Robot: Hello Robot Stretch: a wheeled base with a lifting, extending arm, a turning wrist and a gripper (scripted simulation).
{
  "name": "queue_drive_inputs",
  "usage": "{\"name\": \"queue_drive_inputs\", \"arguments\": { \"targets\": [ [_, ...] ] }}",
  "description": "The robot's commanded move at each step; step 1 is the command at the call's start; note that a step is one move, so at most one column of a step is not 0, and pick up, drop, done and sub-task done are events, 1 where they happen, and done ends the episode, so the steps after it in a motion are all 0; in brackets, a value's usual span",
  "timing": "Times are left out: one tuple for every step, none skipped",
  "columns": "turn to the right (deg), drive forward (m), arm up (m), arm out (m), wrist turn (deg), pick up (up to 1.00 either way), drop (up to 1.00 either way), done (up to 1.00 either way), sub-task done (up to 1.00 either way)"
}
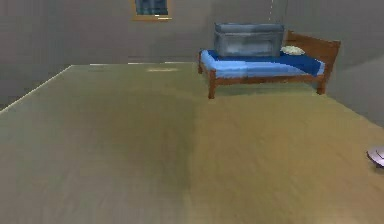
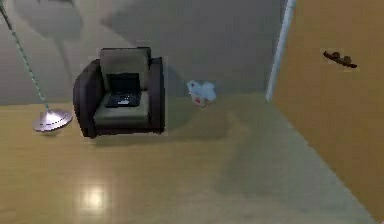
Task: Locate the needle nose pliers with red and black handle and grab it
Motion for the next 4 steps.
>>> {"name": "queue_drive_inputs", "arguments": {
  "targets": [
    [0.0, 1.00, 0.00, 0.00, 0.0, 0.00, 0.00, 0.00, 0.00],
    [0.0, 1.00, 0.00, 0.00, 0.0, 0.00, 0.00, 0.00, 0.00],
    [-3.0, 0.00, 0.00, 0.00, 0.0, 0.00, 0.00, 0.00, 0.00],
    [0.0, 1.00, 0.00, 0.00, 0.0, 0.00, 0.00, 0.00, 0.00]
  ]
}}
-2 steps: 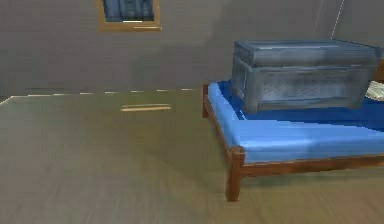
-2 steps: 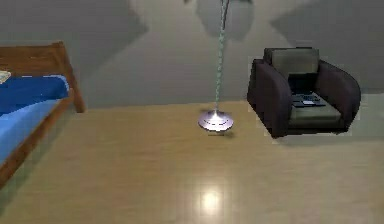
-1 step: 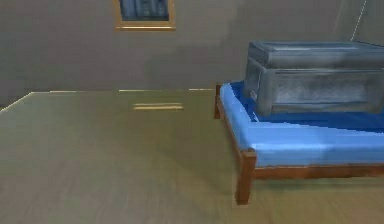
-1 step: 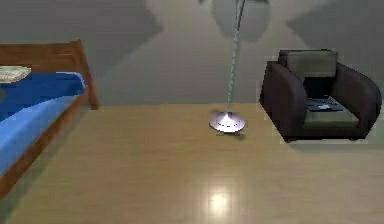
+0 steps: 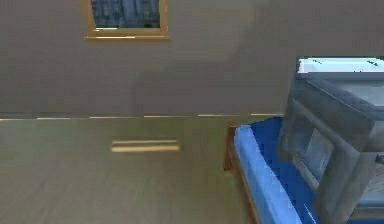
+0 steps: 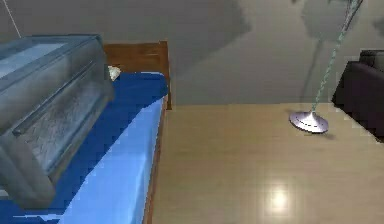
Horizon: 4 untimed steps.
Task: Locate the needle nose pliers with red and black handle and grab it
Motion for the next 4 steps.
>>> {"name": "queue_drive_inputs", "arguments": {
  "targets": [
    [0.0, 1.00, 0.00, 0.00, 0.0, 0.00, 0.00, 0.00, 0.00],
    [0.0, 0.70, 0.00, 0.00, 0.0, 0.00, 0.00, 0.00, 0.00],
    [45.0, 0.00, 0.00, 0.00, 0.0, 0.00, 0.00, 0.00, 0.00],
    [6.0, 0.00, 0.00, 0.00, 0.0, 0.00, 0.00, 0.00, 0.00]
  ]
}}
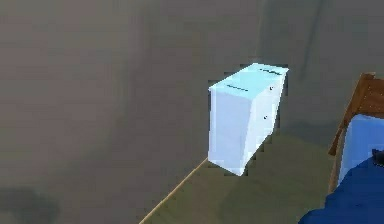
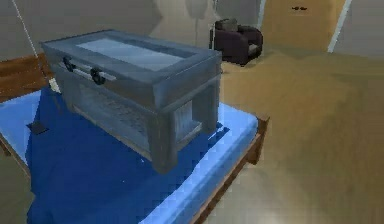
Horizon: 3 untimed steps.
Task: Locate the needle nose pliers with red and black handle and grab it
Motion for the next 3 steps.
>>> {"name": "queue_drive_inputs", "arguments": {
  "targets": [
    [0.0, 0.70, 0.00, 0.00, 0.0, 0.00, 0.00, 0.00, 0.00],
    [45.0, 0.00, 0.00, 0.00, 0.0, 0.00, 0.00, 0.00, 0.00],
    [3.0, 0.00, 0.00, 0.00, 0.0, 0.00, 0.00, 0.00, 0.00]
  ]
}}
